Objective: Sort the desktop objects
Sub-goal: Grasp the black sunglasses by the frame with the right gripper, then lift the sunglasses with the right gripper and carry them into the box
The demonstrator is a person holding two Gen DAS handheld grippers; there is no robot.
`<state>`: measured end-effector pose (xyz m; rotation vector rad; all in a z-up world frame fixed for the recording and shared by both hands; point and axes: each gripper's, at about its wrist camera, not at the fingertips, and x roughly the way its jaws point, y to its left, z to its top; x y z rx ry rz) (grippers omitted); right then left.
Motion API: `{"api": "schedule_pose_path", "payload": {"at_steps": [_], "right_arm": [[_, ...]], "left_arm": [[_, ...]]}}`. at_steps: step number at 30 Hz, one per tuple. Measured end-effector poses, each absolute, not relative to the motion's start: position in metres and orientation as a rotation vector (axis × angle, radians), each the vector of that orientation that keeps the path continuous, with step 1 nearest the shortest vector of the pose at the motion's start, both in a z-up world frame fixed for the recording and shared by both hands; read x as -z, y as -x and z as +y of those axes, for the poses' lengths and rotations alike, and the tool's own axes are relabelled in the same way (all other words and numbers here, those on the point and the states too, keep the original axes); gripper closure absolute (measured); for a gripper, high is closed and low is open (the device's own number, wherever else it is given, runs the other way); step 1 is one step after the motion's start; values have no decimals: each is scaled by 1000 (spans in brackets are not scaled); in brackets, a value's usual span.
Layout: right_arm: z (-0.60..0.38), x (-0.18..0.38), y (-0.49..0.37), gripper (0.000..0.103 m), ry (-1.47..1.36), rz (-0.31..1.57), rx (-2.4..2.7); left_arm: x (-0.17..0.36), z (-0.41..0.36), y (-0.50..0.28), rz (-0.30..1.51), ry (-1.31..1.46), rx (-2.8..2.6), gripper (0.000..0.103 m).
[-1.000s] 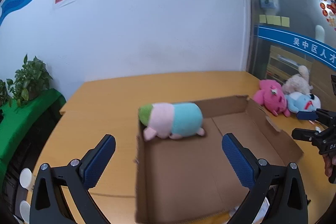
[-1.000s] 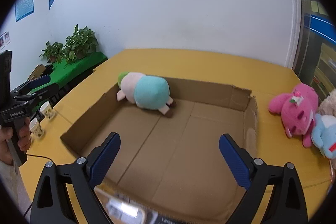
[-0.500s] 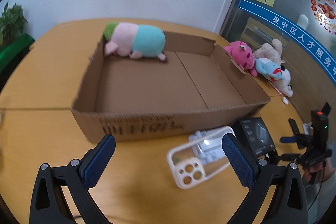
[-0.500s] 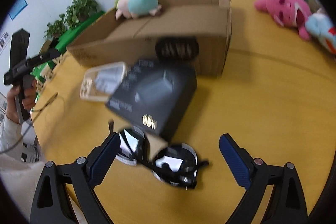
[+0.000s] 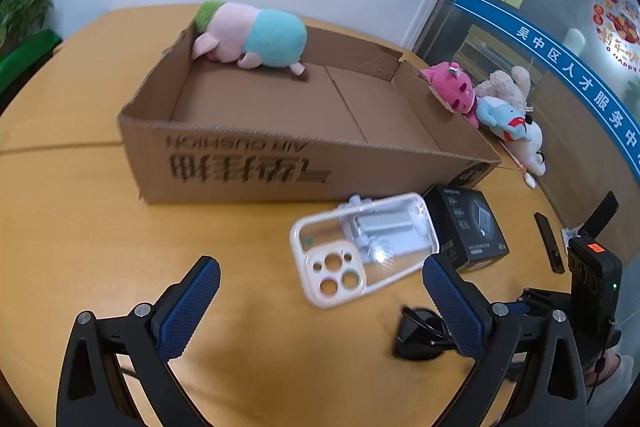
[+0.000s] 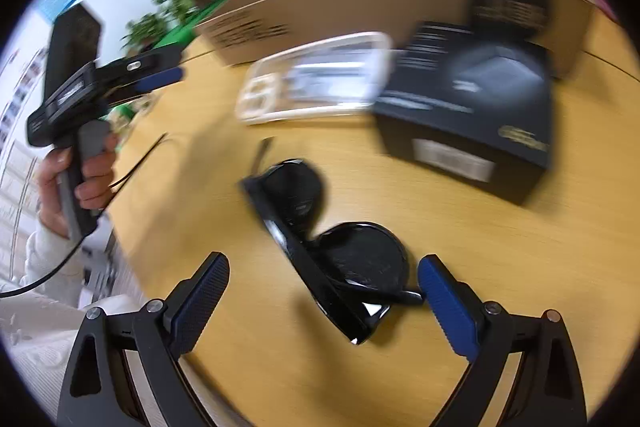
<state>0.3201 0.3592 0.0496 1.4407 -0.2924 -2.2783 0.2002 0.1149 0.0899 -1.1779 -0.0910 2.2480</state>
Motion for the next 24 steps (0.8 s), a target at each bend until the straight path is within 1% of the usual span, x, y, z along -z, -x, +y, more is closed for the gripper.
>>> {"api": "schedule_pose_path", "payload": {"at_steps": [1,4,9,11,13,14,15,16,18,20,21,23,24], "right_arm": [[354,-50,-320,7,-1425,-268,2265],[340,-56,-322,7,-1386,-118,2276],[321,-40,-323,7,-1437,152,2270],[313,-39,-328,10,-1417,224,2259],[307,-39,-329,20,-1395,232,2278],[308,-39,-328,28,-1392,223,2293],[309,-40,-326,39,-1387,199,2315],[310,-40,-324,46,-1384,179,2327],[313,-41,-317,74,-1385,137,2347],[316,-41,-310,76,-1389,62,2355],[317,-40,-307,76,-1380,21,2361],[310,-41,-305,76,-1371,17,2371],[307,-41,-304,76,-1365,17,2373]], "left_arm": [[-88,112,-201,-97,1192,-2243,1],[-81,104,-204,-128,1244,-2223,1],[-61,104,-207,-288,1377,-2079,2],[-53,109,-209,-337,1418,-2005,2],[-43,117,-211,-382,1457,-1936,4],[-39,121,-212,-392,1473,-1914,5],[-34,125,-212,-405,1495,-1883,7],[-30,131,-214,-415,1509,-1864,8],[-27,135,-215,-433,1498,-1854,9],[-26,143,-215,-437,1497,-1833,9],[-25,146,-216,-441,1495,-1821,11],[-24,154,-220,-444,1481,-1805,17],[-24,157,-221,-438,1475,-1792,26]]}}
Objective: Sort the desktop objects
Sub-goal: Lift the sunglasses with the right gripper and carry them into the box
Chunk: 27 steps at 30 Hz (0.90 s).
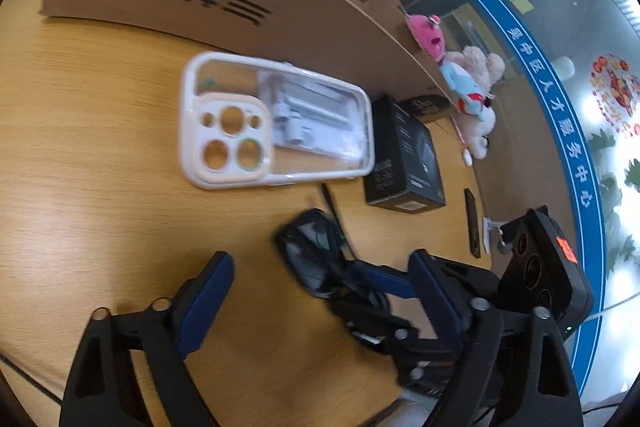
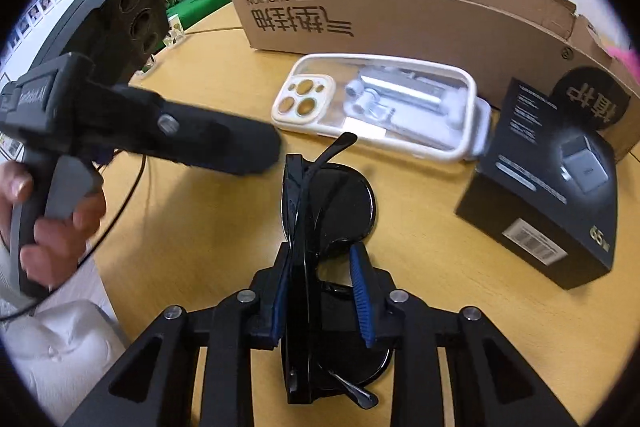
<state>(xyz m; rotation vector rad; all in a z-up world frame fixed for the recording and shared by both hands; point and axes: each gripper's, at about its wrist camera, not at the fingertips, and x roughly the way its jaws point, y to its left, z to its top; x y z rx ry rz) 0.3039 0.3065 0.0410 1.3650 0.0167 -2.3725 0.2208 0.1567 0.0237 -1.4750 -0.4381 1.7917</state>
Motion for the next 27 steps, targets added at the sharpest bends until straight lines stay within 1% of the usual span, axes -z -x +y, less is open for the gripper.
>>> {"api": "schedule_pose_path", "payload": {"at_steps": [1,2,3,4,5,7,8,11,13,15,18,21,27], "right_arm": [[305,-39,-304,76,-1361,6,2369],[301,-39,-304,76,-1355,-9,2363],[299,-39,-303,76,-1350,-6,2371],[297,-43,-302,76,-1347,-8,2367],[297,-44,-301,76,-1336,-18,2362],[290,-48,-308,77,-1334,-22,2364],[290,-50,-309,78,-1329,-27,2363],[289,-54,-309,81,-1308,-51,2357],[288,-63,-306,84,-1275,-71,2360],[293,-77,-306,89,-1226,-103,2368],[291,-98,-295,92,-1161,-103,2402],[298,-123,-280,94,-1090,-132,2431],[321,-183,-239,94,-938,-152,2539]], "left_arm": [[-22,162,-223,-427,1474,-1772,35],[-22,165,-225,-413,1467,-1780,36],[-22,166,-227,-401,1458,-1800,41],[-21,167,-228,-389,1461,-1809,54],[-19,167,-227,-389,1470,-1806,61],[-17,162,-226,-452,1465,-1790,65],[-18,161,-226,-457,1458,-1787,66],[-32,162,-227,-422,1417,-1810,70],[-46,164,-225,-398,1380,-1824,75],[-61,165,-220,-379,1347,-1839,77],[-88,171,-208,-317,1285,-1872,77],[-118,178,-189,-256,1208,-1892,77],[-188,210,-137,-161,1023,-1931,77]]}}
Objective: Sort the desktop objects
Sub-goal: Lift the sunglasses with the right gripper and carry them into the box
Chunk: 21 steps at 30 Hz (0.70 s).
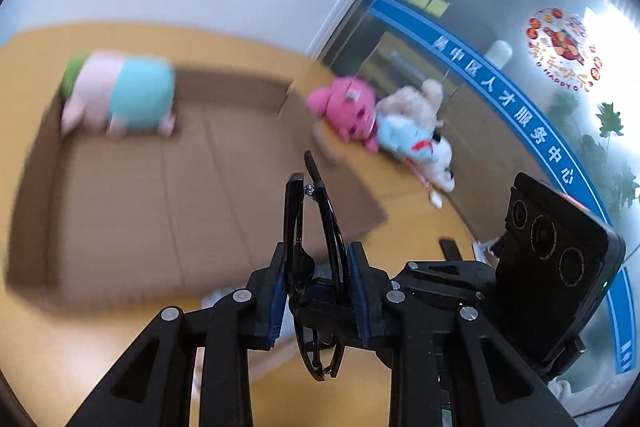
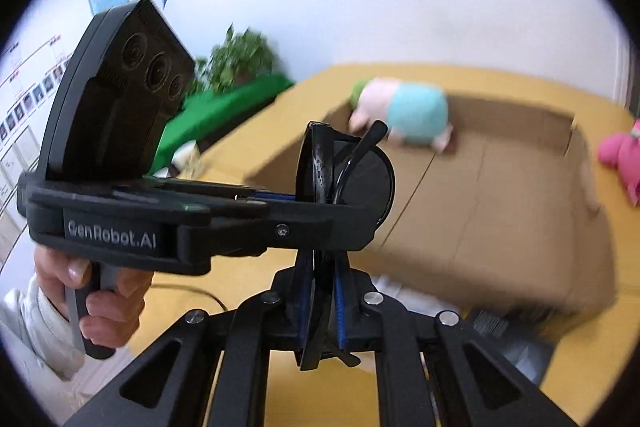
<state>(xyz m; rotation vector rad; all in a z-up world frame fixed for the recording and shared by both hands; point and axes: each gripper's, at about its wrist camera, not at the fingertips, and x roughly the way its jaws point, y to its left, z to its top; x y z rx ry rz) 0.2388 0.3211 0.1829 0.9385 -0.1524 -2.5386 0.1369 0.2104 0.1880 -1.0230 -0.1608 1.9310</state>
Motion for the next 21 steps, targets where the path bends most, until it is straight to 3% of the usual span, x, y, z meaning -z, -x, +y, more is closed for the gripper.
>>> {"api": "schedule_pose_path", "payload": {"at_steps": [7,11,15,21], "right_arm": [[362,-245,-171,94,-866,-123,2652],[385,-264,-129,94,-889,-114,2709],[415,-260,-84,94,-976,-177,2711],[441,-223,-16,93,-1183,-223,2693]], "left_arm": [[-244,265,-46,-147,937,-1903,77],[-250,296,9,-168,965,-1865,77],[-236,326,62,-157,1039,-1835,77],[-172,371,137,-232,1223,-1733,78]]}}
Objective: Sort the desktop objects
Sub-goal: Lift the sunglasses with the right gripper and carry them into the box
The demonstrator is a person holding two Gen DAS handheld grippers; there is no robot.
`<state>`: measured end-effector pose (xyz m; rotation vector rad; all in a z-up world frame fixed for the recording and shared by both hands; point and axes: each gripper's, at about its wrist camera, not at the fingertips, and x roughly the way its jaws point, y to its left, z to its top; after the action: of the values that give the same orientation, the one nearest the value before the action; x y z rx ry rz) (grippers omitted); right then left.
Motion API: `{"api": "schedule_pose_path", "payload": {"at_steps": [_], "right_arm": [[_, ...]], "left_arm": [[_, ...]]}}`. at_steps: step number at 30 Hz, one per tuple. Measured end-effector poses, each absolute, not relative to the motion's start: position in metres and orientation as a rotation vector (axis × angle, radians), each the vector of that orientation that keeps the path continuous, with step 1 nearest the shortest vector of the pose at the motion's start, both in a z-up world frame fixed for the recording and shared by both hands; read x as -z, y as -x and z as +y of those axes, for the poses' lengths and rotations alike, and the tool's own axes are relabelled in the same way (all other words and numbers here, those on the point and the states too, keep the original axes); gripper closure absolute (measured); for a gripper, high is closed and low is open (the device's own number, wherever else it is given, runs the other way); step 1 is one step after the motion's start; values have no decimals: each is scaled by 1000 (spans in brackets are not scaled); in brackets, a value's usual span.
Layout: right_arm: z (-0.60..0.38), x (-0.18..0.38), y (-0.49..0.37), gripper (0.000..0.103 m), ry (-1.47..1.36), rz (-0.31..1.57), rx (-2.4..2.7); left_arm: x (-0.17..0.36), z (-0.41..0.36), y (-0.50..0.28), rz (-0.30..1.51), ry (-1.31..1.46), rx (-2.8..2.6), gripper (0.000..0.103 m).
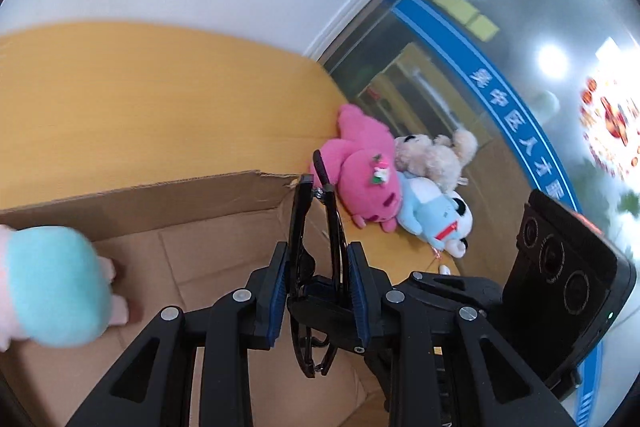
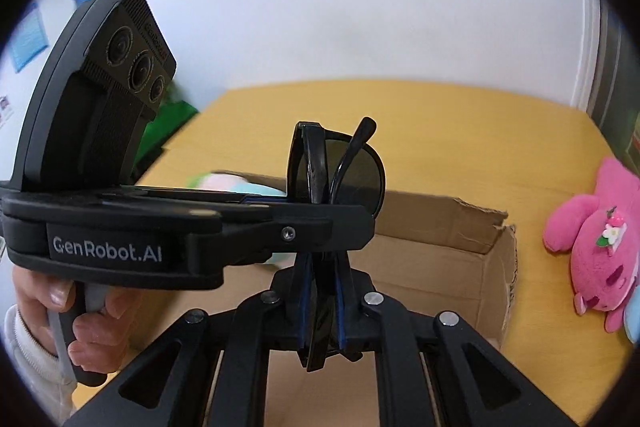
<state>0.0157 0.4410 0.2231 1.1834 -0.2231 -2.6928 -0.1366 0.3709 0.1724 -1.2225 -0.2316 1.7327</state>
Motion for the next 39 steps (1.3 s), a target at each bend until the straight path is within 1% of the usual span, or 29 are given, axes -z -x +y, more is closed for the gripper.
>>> {"api": "schedule_pose_path", "payload": {"at_steps": [7,10,14,17,18,21,25,31,32,34,35,39], "right_arm": [[477,-158,40,93,-1440,-308,2635],[491,-128,54,93,-1541,-389,2597],[500,-104,61,92,-1631,-417,2583],[506,-96,58,89,-1672,-416,2605],[508,-94,57,88,-1688,-416,2617],[515,-88,51,85,-1718,-444,2651],[515,-89,44,86,-1733,-459,2685],[517,-89,30,85,-1736,-623,2737],[516,-89,26,85,-1739,-641,2742],[516,-88,17,85,-1744,-701,2744],[517,-87,11,85,-1744,-743,2743],[519,-88,-8,86,-1778,-798,2791]], "left_arm": [[-78,417,185,-303,1419,-1589,78],[-44,431,197,-338,1487,-1562,78],[-16,441,204,-388,1560,-1508,72],[-13,450,200,-343,1594,-1498,68],[-15,452,197,-316,1604,-1502,66],[-32,452,187,-262,1567,-1531,66],[-73,429,172,-211,1473,-1621,66],[-143,347,139,-218,1299,-1792,66],[-152,334,134,-216,1277,-1821,64],[-171,306,120,-218,1231,-1886,63],[-179,291,114,-217,1206,-1921,63],[-199,237,88,-218,1116,-2031,63]]}}
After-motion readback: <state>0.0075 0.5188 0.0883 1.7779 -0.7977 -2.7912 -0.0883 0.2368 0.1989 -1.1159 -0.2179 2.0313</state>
